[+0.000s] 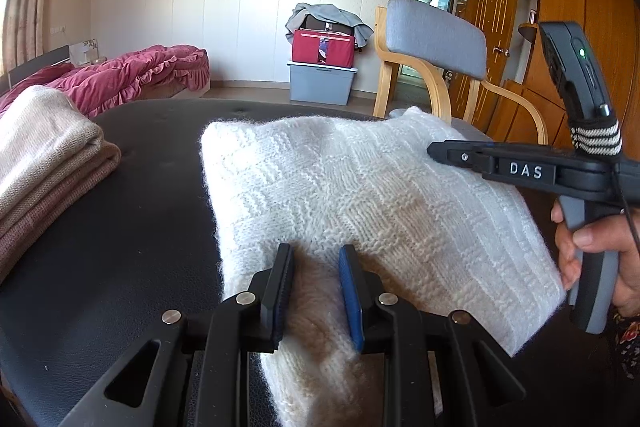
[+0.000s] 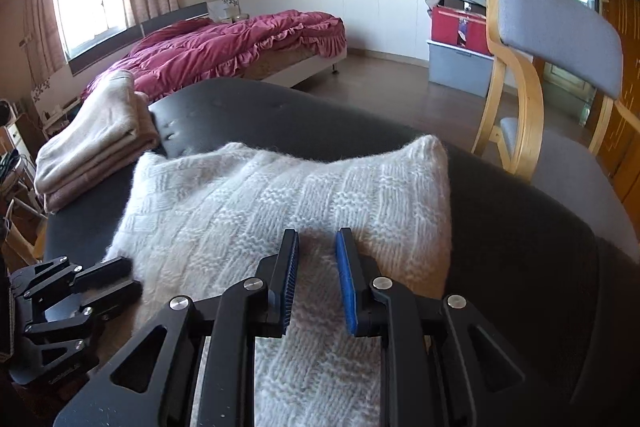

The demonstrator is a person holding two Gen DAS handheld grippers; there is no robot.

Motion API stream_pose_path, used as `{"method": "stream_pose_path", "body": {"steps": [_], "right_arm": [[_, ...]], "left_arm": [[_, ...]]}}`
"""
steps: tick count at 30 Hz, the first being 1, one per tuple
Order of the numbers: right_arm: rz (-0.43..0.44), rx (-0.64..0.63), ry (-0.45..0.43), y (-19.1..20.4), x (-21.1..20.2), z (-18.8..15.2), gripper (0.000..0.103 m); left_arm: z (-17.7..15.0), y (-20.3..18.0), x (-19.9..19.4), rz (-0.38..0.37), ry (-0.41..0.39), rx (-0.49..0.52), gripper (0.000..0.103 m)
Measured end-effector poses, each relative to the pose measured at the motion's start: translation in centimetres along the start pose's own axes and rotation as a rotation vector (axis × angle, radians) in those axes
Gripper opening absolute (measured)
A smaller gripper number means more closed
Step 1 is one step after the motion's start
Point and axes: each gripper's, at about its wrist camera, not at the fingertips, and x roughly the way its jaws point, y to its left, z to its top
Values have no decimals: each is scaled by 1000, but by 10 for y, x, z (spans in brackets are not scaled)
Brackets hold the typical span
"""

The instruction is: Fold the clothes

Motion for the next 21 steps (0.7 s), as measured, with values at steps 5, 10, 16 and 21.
{"method": "stream_pose_path", "body": {"steps": [5,10,16,21], "right_arm": [[-25,-16,-49,3,-4,-11,20],[-42,-20,-93,5,-7,-17,20],[-15,10,-102,-1,-8,-19,20],[-2,24,-109,-3,-8,-18,20]], "left_arm": [[0,2,0,-1,-1,3,24],[1,4,-2,-9,-1,-2,24],[23,15,-26,-80,-37,-93,24],[51,26,-17,-48,-22,-89,24]]}}
